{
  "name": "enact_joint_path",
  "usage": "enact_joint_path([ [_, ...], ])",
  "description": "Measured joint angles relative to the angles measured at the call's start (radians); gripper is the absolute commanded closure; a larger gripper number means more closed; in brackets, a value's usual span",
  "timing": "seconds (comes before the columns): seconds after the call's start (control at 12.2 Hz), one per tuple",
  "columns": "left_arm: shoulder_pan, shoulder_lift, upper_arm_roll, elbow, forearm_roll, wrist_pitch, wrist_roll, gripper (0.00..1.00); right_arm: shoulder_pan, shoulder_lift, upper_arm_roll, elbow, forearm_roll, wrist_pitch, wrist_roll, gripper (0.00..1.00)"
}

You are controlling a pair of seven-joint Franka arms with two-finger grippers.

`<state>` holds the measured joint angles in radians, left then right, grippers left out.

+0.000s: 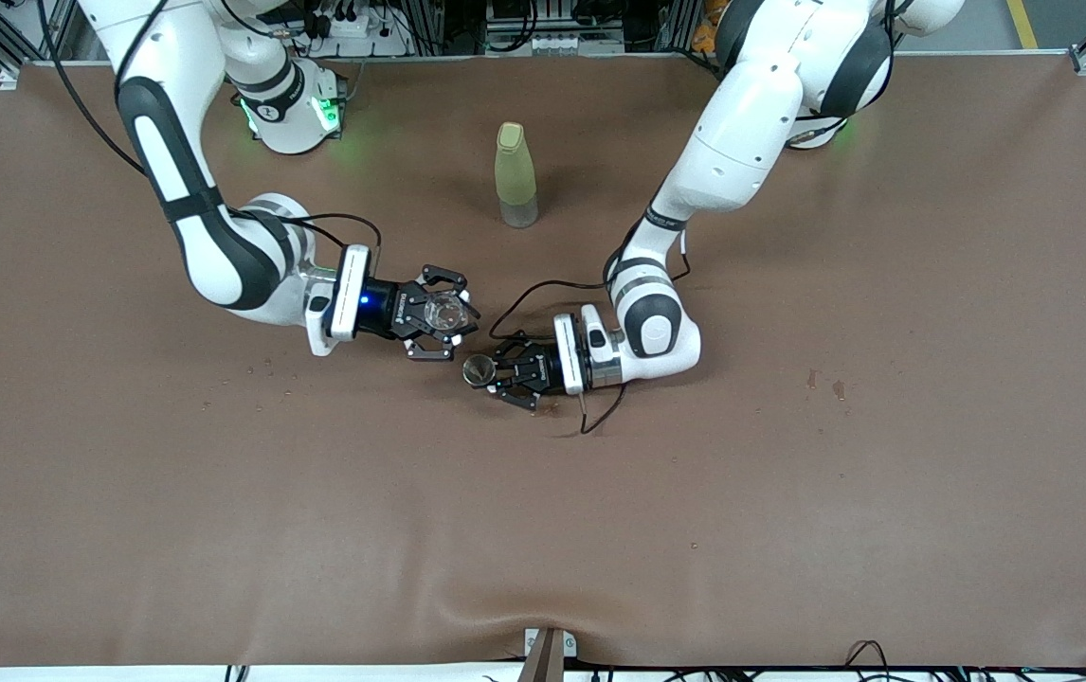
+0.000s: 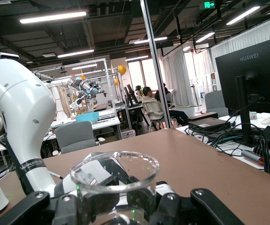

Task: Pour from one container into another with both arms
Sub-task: 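Move the beaker and jigger together toward the table middle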

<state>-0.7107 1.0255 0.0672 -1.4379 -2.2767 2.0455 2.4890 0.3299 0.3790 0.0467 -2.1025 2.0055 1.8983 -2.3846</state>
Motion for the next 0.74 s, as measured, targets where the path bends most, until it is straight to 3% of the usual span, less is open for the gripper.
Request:
enact_joint_path([
  [0.74, -0.004, -0.003, 0.003, 0.008, 0.008, 0.012, 0.006, 1.00, 0.037, 0.066, 0.005, 0.000, 0.082, 0.012, -0.102, 1.00],
])
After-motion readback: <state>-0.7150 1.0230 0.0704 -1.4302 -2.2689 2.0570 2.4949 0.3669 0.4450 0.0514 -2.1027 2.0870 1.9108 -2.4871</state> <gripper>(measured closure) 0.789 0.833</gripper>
